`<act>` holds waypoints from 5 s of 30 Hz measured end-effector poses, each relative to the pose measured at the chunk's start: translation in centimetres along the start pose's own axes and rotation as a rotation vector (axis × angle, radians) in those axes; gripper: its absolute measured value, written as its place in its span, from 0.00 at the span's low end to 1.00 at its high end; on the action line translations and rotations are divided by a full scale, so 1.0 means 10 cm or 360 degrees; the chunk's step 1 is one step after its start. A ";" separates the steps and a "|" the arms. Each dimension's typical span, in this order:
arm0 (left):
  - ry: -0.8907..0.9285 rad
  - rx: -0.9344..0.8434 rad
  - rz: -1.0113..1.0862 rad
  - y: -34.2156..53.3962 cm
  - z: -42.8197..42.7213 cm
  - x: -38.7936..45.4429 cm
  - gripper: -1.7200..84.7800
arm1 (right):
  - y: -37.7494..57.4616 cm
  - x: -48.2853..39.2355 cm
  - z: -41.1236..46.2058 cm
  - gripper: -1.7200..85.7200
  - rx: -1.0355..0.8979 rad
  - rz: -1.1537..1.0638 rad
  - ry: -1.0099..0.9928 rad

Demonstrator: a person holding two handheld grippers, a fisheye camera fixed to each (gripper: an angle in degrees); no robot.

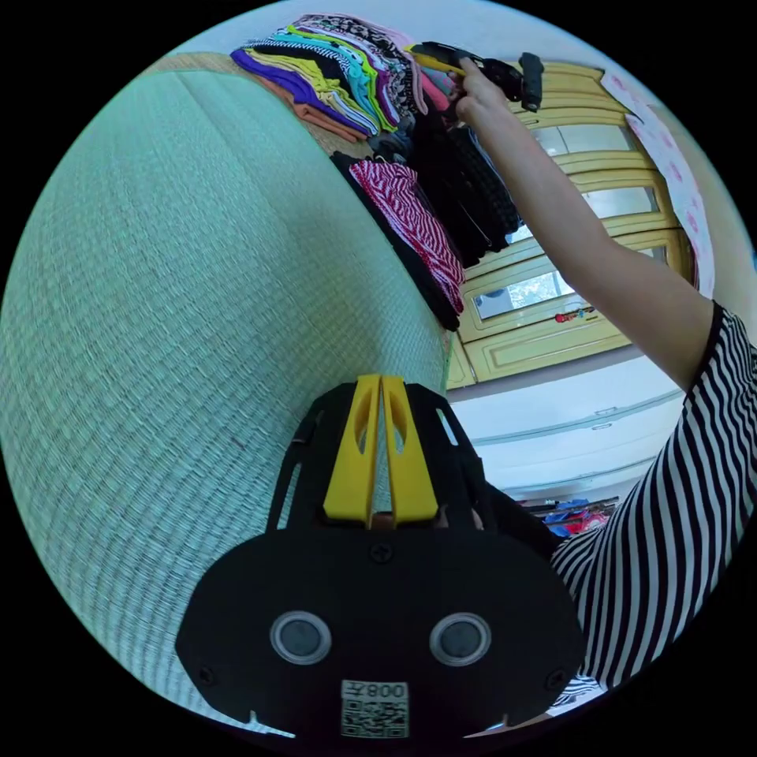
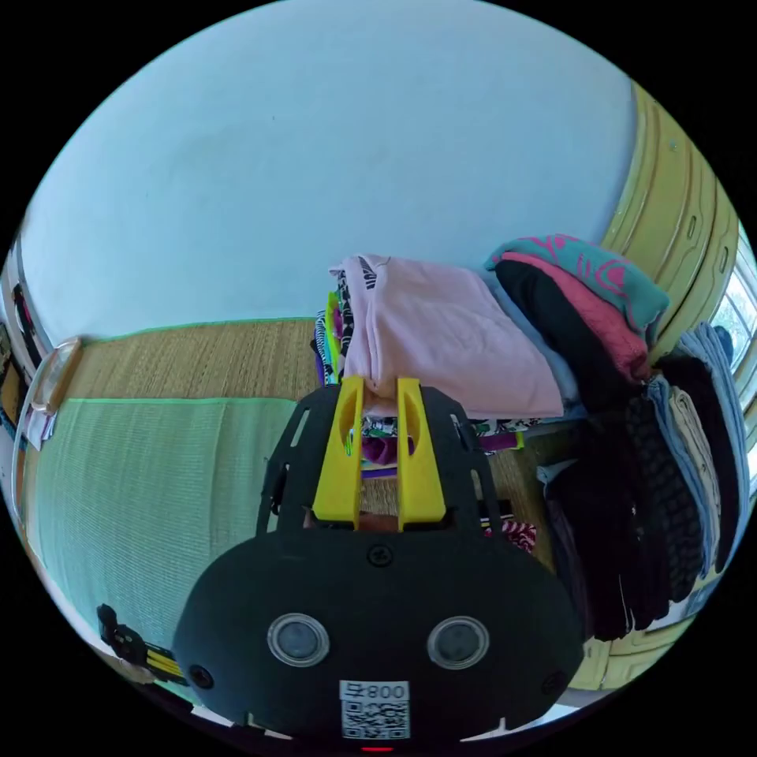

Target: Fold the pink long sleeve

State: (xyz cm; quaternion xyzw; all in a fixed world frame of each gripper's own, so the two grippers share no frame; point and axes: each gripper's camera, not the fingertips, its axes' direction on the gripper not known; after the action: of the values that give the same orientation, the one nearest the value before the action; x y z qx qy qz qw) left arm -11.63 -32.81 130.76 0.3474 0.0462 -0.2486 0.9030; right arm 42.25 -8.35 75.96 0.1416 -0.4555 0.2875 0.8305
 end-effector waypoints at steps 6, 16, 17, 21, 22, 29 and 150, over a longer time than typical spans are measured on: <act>0.0013 -0.0147 0.0001 0.16 -0.08 0.18 0.02 | -0.16 0.13 -0.23 0.05 -0.0013 0.0086 -0.0199; -0.0014 -0.0103 0.0059 0.64 -0.63 0.63 0.02 | -0.38 -0.07 -0.94 0.04 -0.0039 0.0065 -0.0481; -0.0017 -0.0080 0.0060 0.68 -0.68 0.65 0.02 | -0.38 -0.14 -1.07 0.04 -0.0026 0.0053 -0.0526; -0.0039 0.0122 0.0041 1.09 -1.03 0.80 0.02 | -0.33 -0.41 -1.50 0.04 0.0000 -0.0019 -0.0683; -0.0029 0.0181 0.0024 1.24 -1.12 0.85 0.02 | -0.29 -0.53 -1.65 0.04 0.0000 -0.0041 -0.0742; -0.0016 0.0418 -0.0096 2.31 -1.54 1.26 0.02 | 0.22 -1.47 -2.19 0.04 -0.0217 -0.0132 -0.1118; -0.0267 0.1762 0.0064 6.52 -7.16 2.75 0.04 | 2.34 0.16 -2.61 0.03 -0.0098 0.0405 -0.1970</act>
State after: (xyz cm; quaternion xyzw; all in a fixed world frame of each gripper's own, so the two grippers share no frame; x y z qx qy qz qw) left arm 50.11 43.69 109.07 0.7495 -0.1697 -0.2453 0.5909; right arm 46.38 23.74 62.45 0.2024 -0.8729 0.2357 0.3761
